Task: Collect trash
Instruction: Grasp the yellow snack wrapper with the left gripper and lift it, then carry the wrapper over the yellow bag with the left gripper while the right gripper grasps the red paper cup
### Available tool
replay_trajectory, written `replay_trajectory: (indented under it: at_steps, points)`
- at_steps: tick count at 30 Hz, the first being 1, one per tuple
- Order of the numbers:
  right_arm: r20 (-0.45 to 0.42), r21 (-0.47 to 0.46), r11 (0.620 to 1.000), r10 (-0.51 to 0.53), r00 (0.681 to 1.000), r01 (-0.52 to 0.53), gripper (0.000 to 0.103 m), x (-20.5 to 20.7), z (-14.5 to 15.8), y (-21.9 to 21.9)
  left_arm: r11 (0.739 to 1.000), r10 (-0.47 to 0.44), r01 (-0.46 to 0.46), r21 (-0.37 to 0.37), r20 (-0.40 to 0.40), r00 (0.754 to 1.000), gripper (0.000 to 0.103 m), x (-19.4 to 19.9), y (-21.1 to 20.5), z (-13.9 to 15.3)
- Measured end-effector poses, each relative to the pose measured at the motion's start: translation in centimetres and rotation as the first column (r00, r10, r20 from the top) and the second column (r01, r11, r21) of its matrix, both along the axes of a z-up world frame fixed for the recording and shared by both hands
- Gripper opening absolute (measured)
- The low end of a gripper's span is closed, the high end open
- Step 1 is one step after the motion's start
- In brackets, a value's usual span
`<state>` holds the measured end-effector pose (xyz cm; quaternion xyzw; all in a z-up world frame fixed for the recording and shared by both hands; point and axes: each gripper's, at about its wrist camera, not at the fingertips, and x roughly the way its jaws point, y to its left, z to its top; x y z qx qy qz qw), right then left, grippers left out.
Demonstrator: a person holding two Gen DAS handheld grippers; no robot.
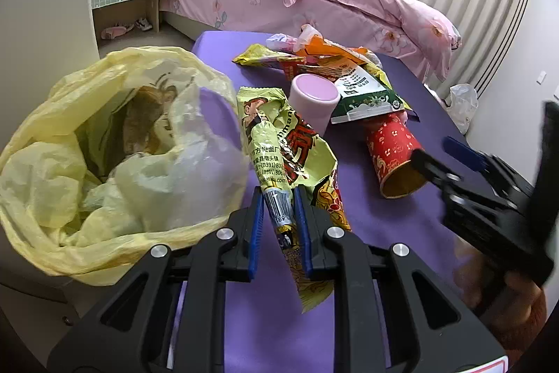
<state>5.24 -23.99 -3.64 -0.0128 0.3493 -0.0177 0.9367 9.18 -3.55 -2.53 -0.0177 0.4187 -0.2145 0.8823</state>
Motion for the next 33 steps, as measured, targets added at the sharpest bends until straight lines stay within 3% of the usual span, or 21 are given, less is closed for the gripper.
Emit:
replay_trajectory:
  at_steps: [7,9,17,18,19,22,25,33]
  points:
    - [-0.068,0.095,0.995,0.043,0.997,-0.037,0.065,1.1,-1.6,-1.3,0.999,0.039,-0.038,-0.017,0.007,0.999,0.017,-0.4,3.0,0.1]
    - [-0.069,0.075,0.996,0.055,0.996,-0.050,0.065,0.7,-1.5,-0.9,0.998,0.051,-0.051,-0.026,0.008,0.999,0.017,-0.6,3.7,0.2]
    - [-0.022,0.083,0.988,0.134,0.991,-0.132,0.046,-1.7,1.7,0.0,0.997,0.059,-0.056,-0.046,0.067,0.996,0.017,-1.7,5.0,2.0]
    - [-0.009,0.084,0.987,0.142,0.990,-0.140,0.042,-2.1,2.4,0.1,0.997,0.062,-0.059,-0.048,0.076,0.995,0.017,-1.8,5.3,2.2]
    - [0.010,0.100,0.982,0.161,0.987,-0.162,0.008,-2.6,3.4,0.1,0.997,0.067,-0.062,-0.051,0.085,0.994,0.017,-1.9,5.6,2.6]
    - [0.031,0.143,0.970,0.195,0.980,-0.198,0.006,-2.9,5.7,0.3,0.996,0.082,-0.076,-0.051,0.111,0.990,0.017,-2.2,6.3,3.4]
    - [0.061,0.100,0.967,0.227,0.972,-0.233,0.006,-2.9,7.6,1.3,0.993,0.110,-0.104,-0.049,0.140,0.984,0.017,-2.3,7.3,4.3]
    - [0.041,0.087,0.971,0.222,0.974,-0.225,0.007,-2.6,6.4,1.7,0.992,0.117,-0.111,-0.058,0.118,0.986,0.017,-2.0,8.3,3.6]
